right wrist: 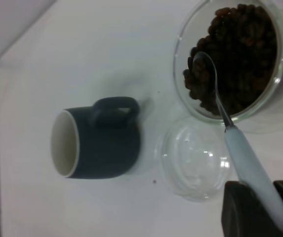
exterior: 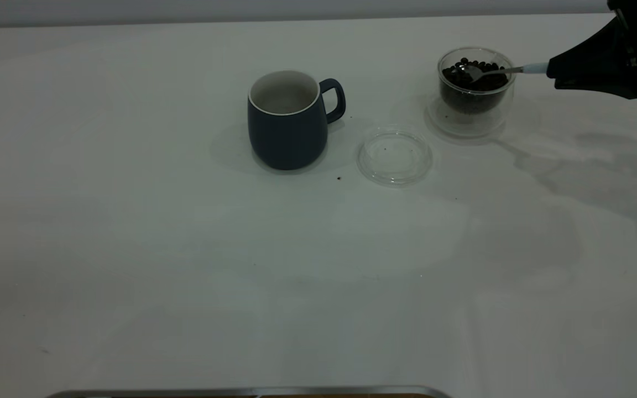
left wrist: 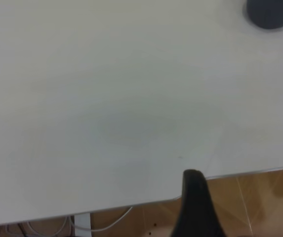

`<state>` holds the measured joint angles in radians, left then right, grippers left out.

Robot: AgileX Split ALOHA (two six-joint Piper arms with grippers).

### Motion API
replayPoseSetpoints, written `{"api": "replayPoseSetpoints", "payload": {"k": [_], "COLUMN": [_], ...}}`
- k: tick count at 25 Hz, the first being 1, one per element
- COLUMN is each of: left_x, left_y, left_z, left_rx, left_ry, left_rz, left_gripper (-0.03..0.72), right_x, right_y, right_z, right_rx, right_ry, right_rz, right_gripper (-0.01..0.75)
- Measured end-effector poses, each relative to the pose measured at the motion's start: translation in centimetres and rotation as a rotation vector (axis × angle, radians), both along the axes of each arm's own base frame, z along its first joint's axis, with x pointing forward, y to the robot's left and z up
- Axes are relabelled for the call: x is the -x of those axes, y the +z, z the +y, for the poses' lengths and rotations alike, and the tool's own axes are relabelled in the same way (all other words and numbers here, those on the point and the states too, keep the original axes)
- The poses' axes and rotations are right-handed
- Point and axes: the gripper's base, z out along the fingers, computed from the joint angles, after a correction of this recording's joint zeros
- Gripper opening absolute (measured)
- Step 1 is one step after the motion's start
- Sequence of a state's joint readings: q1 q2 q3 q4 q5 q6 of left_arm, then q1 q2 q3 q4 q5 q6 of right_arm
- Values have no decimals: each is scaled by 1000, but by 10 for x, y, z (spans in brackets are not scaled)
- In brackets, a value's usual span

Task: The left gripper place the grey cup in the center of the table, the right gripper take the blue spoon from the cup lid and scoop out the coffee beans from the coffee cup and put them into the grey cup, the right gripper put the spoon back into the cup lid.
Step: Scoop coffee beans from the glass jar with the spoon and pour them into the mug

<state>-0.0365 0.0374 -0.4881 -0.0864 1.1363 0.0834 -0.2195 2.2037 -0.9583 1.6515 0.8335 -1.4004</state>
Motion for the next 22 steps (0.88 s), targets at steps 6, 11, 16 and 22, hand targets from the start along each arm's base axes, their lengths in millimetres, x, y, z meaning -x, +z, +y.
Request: {"api": "replayPoseSetpoints", "payload": {"k": [6, 11, 16, 22], "left_x": [0, 0, 0, 0], "left_y": [0, 0, 0, 0], "left_z": [0, 0, 0, 0], "left_rx": [0, 0, 0, -1], "left_ry": [0, 0, 0, 0], "left_rz": [0, 0, 0, 0], "left_gripper": [592, 592, 592, 592], "right_x": [1, 2, 3, 4], "right_y": [-13, -15, -14, -9], "right_z": [-1, -7, -16, -21], "right_rx": [-92, -134, -205, -277], "right_ry": [-37, -64, -92, -90], "right_rz": [28, 29, 26, 3], "right_gripper": [112, 112, 112, 112]}}
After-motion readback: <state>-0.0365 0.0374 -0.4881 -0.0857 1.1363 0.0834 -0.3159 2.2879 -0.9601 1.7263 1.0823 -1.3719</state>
